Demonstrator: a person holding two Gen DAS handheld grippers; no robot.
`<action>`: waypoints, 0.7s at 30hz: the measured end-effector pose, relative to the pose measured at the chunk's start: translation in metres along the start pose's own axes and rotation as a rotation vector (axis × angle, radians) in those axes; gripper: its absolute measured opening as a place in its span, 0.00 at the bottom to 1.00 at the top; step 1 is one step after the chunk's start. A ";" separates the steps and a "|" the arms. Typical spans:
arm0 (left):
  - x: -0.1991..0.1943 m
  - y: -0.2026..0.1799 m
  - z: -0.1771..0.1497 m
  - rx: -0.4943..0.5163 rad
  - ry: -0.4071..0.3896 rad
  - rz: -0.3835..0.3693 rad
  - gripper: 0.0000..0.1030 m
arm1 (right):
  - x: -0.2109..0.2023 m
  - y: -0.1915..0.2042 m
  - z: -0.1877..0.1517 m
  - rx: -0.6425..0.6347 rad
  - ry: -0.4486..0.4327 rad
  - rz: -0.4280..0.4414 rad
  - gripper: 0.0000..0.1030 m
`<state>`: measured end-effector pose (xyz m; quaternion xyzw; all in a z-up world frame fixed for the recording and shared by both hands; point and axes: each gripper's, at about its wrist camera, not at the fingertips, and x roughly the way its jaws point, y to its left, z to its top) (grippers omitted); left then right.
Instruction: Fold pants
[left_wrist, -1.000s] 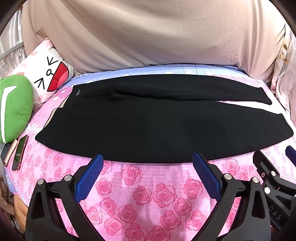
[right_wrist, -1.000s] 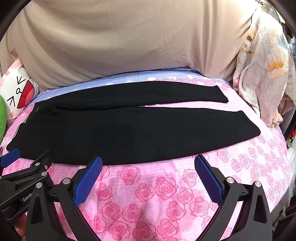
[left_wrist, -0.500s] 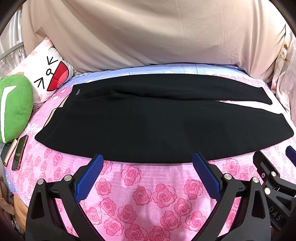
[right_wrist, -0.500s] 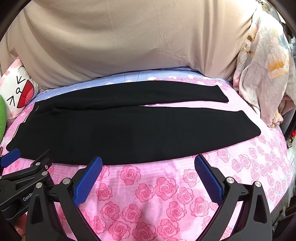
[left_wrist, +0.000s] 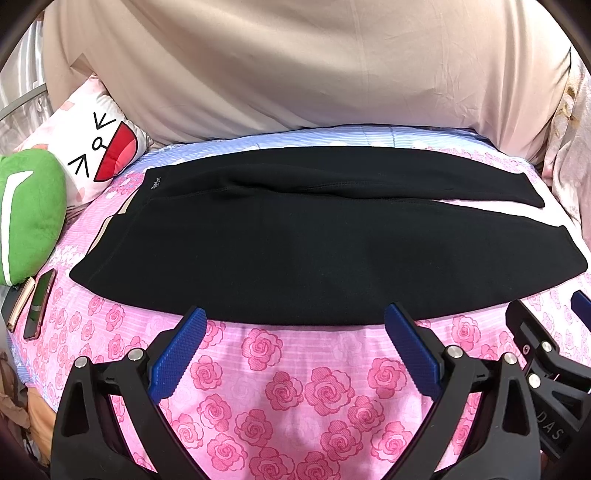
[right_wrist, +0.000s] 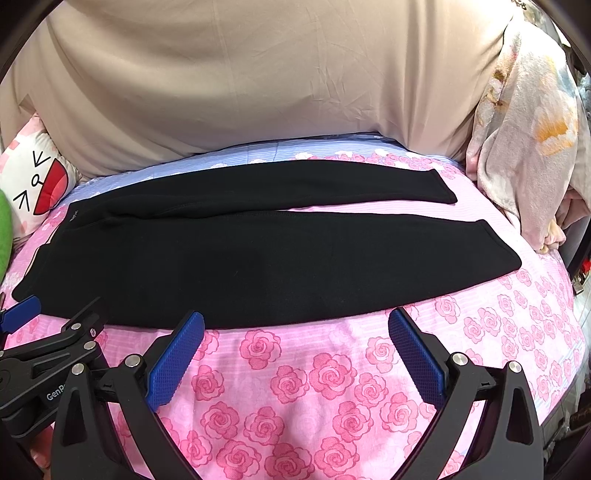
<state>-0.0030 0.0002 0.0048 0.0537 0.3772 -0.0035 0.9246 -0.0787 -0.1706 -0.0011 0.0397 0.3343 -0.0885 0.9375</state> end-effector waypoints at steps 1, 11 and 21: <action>0.001 0.000 0.000 -0.001 0.001 0.000 0.92 | 0.000 0.000 0.000 0.000 0.001 0.001 0.95; 0.003 0.000 0.001 0.000 0.003 0.002 0.92 | 0.001 0.000 -0.001 0.000 0.002 0.001 0.95; 0.006 0.001 -0.001 0.001 0.009 0.002 0.92 | 0.005 0.001 -0.004 0.001 0.009 0.000 0.95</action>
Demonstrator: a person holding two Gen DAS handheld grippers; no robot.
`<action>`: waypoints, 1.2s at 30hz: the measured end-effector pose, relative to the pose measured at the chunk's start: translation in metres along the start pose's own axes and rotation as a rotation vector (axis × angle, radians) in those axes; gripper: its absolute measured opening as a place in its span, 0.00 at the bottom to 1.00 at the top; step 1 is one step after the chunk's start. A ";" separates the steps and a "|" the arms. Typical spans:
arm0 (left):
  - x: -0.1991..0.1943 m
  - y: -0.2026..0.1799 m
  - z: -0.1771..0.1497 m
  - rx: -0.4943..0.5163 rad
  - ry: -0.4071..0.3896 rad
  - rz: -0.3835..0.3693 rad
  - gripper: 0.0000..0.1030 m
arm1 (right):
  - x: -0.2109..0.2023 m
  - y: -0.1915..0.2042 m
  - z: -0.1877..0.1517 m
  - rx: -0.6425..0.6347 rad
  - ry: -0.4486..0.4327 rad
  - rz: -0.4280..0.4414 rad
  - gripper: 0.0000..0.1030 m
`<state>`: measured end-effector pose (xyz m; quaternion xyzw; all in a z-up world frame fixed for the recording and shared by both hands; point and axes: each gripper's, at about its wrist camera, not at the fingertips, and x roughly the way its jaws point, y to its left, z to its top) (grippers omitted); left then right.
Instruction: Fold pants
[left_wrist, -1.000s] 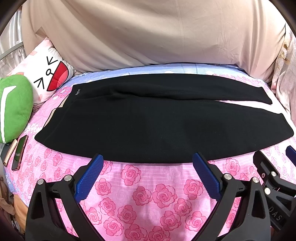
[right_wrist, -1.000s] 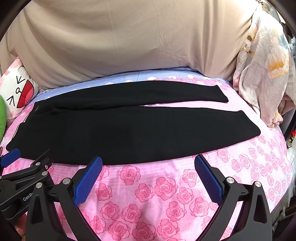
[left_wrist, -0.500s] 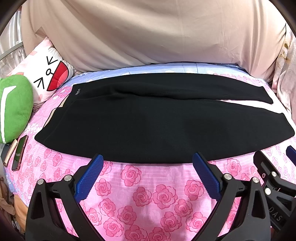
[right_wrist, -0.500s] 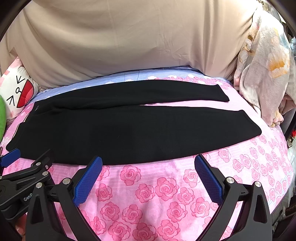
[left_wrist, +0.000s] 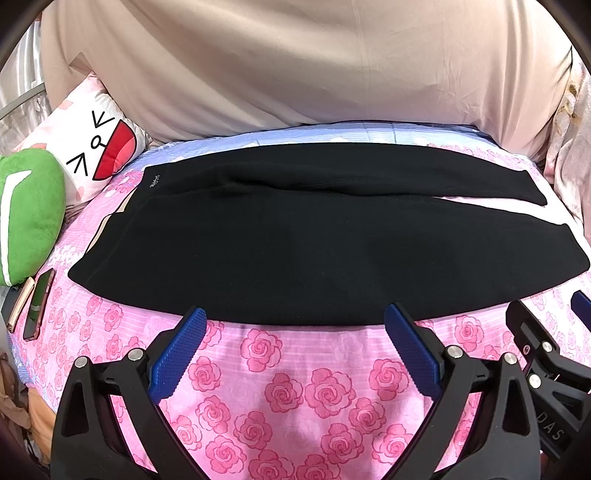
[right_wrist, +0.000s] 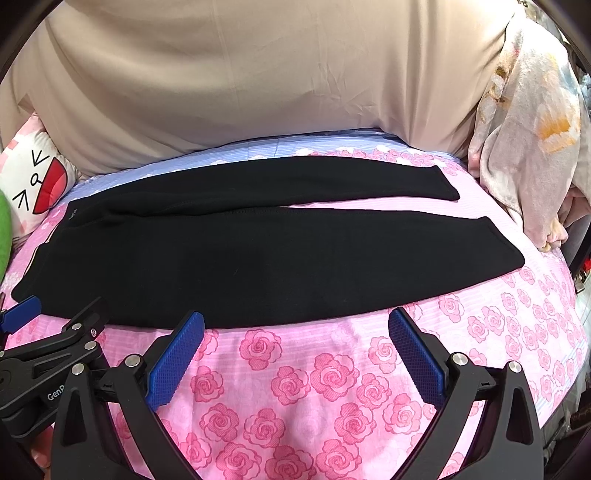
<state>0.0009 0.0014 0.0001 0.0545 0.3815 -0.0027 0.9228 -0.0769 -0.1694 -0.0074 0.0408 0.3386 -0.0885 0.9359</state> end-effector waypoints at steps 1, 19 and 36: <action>0.001 0.000 0.000 0.001 0.001 0.000 0.92 | 0.002 0.001 0.001 0.000 0.002 0.000 0.95; 0.035 0.057 0.039 -0.110 0.025 -0.039 0.93 | 0.071 -0.103 0.063 0.133 0.072 0.132 0.95; 0.122 0.198 0.172 -0.246 -0.017 0.213 0.93 | 0.284 -0.275 0.211 0.225 0.172 0.035 0.88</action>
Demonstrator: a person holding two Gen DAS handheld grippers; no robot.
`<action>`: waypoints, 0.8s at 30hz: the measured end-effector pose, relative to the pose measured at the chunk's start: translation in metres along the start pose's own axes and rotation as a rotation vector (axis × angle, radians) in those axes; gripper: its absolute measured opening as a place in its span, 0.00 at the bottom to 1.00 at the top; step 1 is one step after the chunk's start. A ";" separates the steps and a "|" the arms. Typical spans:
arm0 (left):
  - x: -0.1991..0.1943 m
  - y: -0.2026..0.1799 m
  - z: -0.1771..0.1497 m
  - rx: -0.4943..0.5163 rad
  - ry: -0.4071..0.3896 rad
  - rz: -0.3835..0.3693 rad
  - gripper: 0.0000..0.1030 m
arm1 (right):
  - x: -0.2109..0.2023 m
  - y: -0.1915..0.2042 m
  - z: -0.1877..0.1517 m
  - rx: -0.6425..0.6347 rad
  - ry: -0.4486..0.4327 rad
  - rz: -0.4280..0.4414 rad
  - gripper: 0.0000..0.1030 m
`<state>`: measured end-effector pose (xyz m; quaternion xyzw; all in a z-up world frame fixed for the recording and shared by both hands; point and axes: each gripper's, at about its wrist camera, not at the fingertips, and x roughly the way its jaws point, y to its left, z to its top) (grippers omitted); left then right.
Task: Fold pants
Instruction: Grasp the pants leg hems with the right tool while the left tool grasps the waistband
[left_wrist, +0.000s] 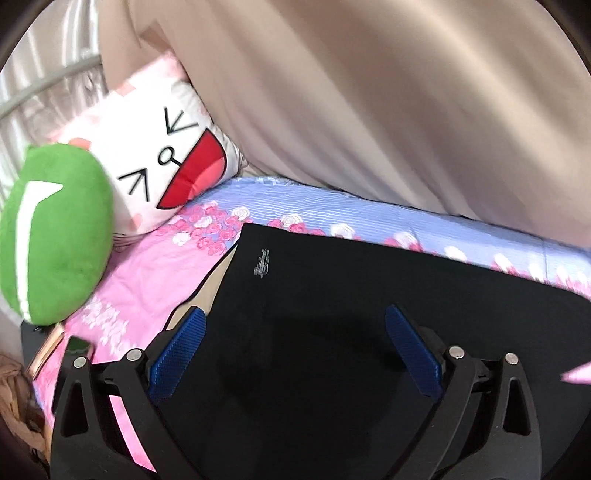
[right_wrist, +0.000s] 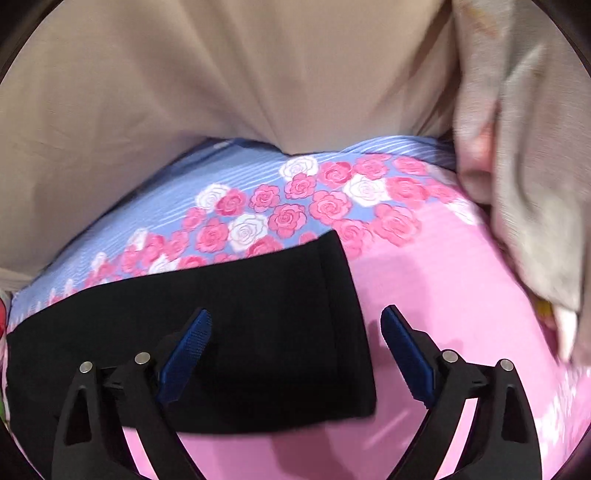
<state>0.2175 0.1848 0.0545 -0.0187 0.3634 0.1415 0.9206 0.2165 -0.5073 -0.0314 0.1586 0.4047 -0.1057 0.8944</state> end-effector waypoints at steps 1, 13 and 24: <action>0.013 0.004 0.012 -0.011 0.018 -0.003 0.93 | 0.009 0.002 0.006 -0.013 0.005 -0.010 0.88; 0.209 0.057 0.083 -0.027 0.247 0.168 0.93 | 0.038 0.015 0.028 -0.095 0.009 -0.049 0.51; 0.200 0.067 0.092 -0.066 0.243 0.019 0.20 | 0.002 0.026 0.032 -0.059 -0.060 -0.025 0.07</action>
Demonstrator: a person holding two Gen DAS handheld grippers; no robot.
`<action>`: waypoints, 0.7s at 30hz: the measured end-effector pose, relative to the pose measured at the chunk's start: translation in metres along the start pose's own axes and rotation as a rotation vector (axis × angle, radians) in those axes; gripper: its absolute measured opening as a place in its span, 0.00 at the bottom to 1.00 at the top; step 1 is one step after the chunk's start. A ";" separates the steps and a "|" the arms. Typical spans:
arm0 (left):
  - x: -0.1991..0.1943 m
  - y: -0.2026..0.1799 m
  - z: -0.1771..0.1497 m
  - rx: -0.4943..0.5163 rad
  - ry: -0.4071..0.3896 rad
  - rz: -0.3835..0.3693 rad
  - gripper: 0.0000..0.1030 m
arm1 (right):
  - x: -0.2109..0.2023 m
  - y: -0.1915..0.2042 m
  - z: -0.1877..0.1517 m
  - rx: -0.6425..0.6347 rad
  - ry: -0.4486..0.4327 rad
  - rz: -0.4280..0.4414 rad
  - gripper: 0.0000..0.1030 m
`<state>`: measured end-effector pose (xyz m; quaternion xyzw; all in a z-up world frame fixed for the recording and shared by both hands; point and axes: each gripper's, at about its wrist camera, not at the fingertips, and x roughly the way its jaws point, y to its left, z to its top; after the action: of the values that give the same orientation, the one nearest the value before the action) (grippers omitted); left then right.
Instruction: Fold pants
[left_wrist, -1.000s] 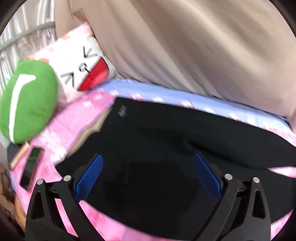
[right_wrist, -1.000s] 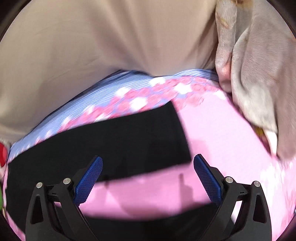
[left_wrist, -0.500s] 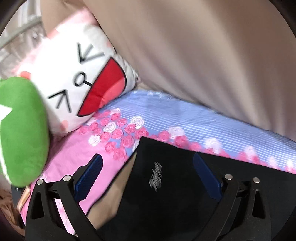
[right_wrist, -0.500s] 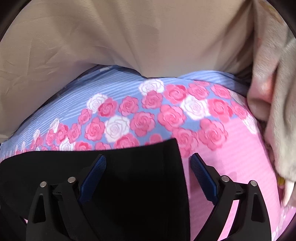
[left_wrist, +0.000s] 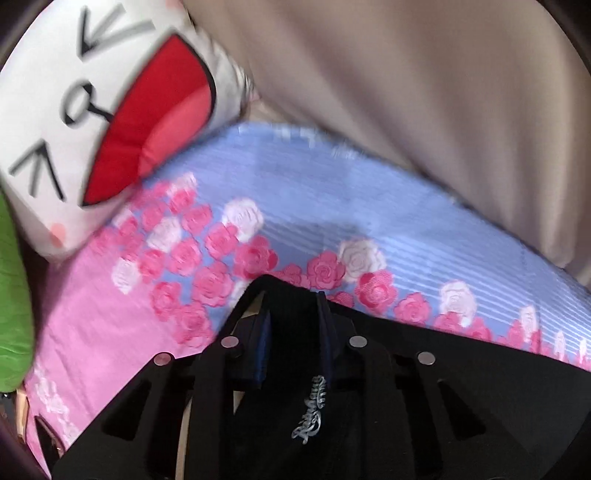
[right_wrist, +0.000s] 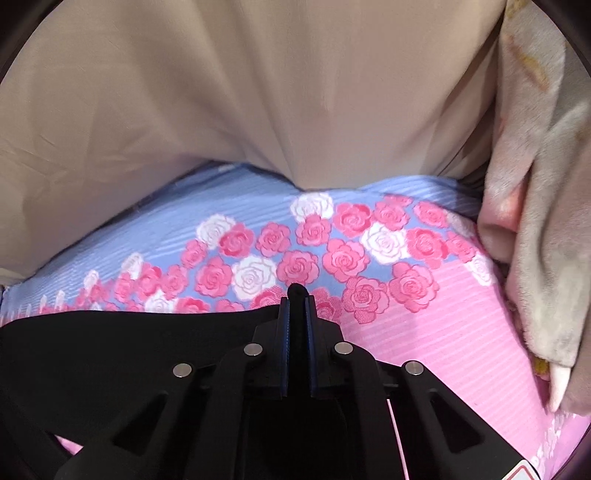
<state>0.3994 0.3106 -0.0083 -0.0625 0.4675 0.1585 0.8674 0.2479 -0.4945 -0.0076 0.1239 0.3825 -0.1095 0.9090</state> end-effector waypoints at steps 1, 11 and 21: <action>-0.016 0.002 -0.003 0.004 -0.030 -0.014 0.20 | -0.010 0.002 -0.001 0.002 -0.018 0.011 0.07; -0.172 0.054 -0.064 0.023 -0.211 -0.137 0.20 | -0.135 -0.009 -0.040 -0.053 -0.164 0.087 0.06; -0.173 0.117 -0.203 0.055 -0.080 -0.050 0.25 | -0.182 -0.057 -0.143 -0.060 -0.093 0.022 0.03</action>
<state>0.1113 0.3319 0.0273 -0.0439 0.4350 0.1264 0.8904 0.0112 -0.4848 0.0192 0.0955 0.3416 -0.0938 0.9303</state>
